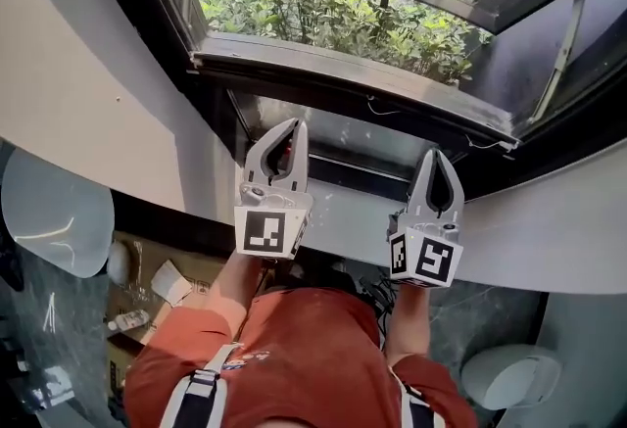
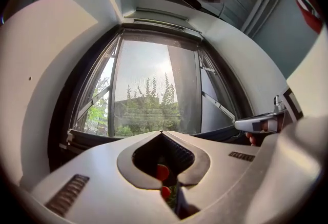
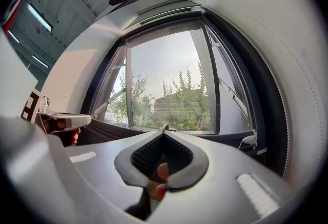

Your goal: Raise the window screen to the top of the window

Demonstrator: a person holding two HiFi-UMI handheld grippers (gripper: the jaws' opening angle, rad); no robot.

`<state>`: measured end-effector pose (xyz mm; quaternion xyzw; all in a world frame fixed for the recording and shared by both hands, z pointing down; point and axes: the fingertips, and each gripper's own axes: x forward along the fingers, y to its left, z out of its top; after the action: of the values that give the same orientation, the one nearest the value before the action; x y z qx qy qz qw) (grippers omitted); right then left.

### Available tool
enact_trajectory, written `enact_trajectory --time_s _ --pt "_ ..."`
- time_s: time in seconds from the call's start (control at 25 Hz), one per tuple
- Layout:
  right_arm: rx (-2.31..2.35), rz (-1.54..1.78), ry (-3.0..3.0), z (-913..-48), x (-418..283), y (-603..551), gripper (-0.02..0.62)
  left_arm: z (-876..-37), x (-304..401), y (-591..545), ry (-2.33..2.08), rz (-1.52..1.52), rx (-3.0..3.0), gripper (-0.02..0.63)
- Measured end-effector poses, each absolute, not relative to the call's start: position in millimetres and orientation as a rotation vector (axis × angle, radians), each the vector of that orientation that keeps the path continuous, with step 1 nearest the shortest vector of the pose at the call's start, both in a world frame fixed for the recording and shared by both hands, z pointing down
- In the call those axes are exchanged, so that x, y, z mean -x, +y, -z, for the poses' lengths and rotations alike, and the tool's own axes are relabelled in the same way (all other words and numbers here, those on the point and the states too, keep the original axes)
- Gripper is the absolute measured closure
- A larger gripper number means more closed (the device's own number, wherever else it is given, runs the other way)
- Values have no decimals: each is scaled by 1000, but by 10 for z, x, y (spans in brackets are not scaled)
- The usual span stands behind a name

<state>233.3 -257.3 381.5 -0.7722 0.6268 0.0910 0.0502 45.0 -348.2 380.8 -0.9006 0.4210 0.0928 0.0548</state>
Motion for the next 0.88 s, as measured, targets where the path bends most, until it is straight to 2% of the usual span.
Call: enact_trajectory --time_s 0.4,0.76,0.8,0.84,0.88 --pt "2381 -297 1971 -3867 -2474 -2699 586 -3854 -551 -3567 1292 -204 2699 601" --pt "2534 -411 2183 -3946 -2490 -2915 584 -3850 -517 -3785 1206 96 2414 585" --pt "2548 -420 2233 -3968 -2484 -2949 579 -3869 -522 -3814 1186 137 2386 576" --pt "2564 -443 2279 -3986 -2480 -2976 511 -3890 -528 -3845 1163 172 2358 564" --pt "2584 -480 2316 -3999 -2478 -2997 503 -3908 -534 -3877 1137 205 2325 552"
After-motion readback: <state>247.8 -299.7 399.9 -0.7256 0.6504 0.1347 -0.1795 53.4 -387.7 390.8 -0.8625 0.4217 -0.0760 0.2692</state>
